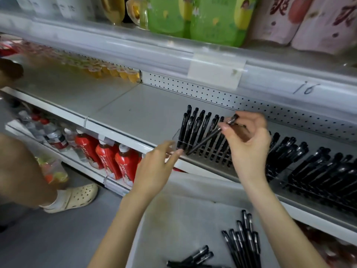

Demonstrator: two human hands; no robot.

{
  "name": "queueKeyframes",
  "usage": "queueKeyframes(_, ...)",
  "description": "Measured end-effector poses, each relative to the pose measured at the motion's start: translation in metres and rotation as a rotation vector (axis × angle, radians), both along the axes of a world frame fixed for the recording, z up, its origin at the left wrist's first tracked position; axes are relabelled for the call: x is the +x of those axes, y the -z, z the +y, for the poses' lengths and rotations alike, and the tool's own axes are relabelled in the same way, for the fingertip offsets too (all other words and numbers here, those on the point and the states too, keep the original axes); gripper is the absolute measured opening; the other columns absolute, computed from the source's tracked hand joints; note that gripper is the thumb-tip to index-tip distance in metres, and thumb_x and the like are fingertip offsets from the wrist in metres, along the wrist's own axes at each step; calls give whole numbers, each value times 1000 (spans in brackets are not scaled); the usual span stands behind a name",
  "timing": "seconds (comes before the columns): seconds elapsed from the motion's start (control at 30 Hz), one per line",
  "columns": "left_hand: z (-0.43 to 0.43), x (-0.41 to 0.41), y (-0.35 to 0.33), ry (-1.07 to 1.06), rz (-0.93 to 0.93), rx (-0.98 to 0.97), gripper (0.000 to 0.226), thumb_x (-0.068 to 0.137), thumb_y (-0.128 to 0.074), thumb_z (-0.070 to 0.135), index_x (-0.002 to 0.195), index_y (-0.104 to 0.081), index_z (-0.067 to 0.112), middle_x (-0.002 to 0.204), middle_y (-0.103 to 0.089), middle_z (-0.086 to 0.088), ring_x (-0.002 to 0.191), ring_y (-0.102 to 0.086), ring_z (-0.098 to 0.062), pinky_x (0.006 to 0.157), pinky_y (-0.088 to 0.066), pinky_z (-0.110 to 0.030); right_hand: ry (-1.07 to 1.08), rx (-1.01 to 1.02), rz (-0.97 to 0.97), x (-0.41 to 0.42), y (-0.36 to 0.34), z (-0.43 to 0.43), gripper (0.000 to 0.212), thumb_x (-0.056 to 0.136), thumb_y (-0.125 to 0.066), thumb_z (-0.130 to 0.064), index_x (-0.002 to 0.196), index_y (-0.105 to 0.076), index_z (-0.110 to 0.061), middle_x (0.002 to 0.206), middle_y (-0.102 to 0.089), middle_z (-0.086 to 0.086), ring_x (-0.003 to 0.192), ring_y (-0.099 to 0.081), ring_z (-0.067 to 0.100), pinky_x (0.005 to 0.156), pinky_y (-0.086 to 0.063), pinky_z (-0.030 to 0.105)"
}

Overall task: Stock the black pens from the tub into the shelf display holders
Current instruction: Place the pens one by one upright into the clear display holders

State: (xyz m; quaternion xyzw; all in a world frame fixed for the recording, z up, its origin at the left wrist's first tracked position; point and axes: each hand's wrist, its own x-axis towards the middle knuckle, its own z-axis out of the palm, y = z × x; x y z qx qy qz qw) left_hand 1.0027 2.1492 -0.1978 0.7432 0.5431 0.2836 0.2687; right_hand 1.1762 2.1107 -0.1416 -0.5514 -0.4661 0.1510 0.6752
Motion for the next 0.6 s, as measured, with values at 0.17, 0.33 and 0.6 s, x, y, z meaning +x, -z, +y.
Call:
queueKeyframes(0.17,31,0,14,31,313,51,61,95,-31,56,148,-24,27,139,-44,-3,123,-47,-22,95,-45,-38,110,-49,-182,0,14,17,27,81,-71,-10,98,-53,-22,84,-58,-23,82,-57,-17,79,-42,2)
queueKeyframes(0.33,40,7,31,66,408,55,65,93,-22,60,150,-13,31,145,-37,-4,129,-40,-23,103,-39,-43,122,-58,-335,0,21,25,27,82,-71,-12,106,-59,-12,90,-52,-31,86,-52,-25,81,-37,-3)
queueKeyframes(0.6,38,7,43,47,462,154,72,87,-4,66,150,-6,32,144,-40,-4,129,-42,-21,103,-38,-41,144,-20,-375,3,20,34,27,82,-71,-13,105,-60,-15,90,-56,-28,86,-57,-17,86,-45,8)
